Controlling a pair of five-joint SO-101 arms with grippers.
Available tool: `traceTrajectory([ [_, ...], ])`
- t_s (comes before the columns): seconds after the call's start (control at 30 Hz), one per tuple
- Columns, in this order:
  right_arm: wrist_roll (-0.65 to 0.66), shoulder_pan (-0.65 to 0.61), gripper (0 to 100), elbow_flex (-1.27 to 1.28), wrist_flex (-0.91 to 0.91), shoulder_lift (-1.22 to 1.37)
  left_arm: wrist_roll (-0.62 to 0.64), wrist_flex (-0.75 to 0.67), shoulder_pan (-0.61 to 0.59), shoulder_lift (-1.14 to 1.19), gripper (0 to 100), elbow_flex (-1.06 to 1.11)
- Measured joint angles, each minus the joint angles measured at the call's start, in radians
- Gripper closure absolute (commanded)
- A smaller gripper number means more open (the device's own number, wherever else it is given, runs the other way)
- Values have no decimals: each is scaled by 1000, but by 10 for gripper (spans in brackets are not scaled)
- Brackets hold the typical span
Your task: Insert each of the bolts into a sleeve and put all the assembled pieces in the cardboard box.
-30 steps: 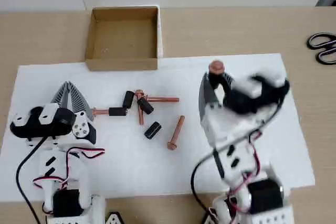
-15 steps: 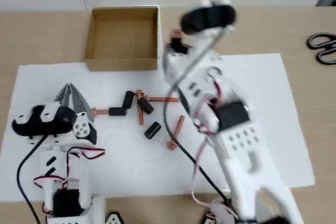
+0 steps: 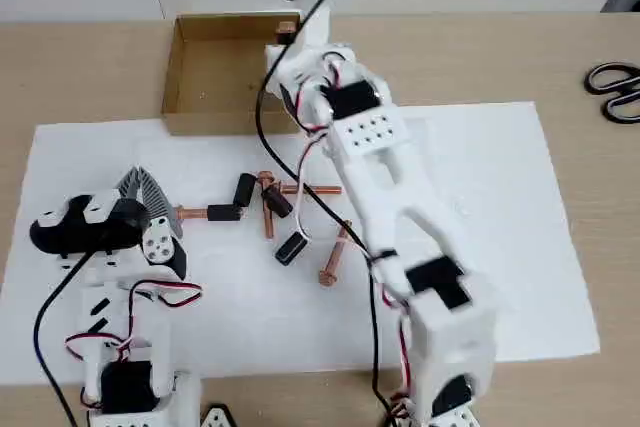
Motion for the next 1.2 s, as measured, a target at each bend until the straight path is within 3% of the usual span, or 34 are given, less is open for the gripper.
traceTrajectory([
  [0.27, 0, -17, 991, -252, 29, 209, 0, 0, 0, 0, 994, 0],
  [1.2, 0, -15, 991, -261, -161, 433, 0, 0, 0, 0, 994, 0],
])
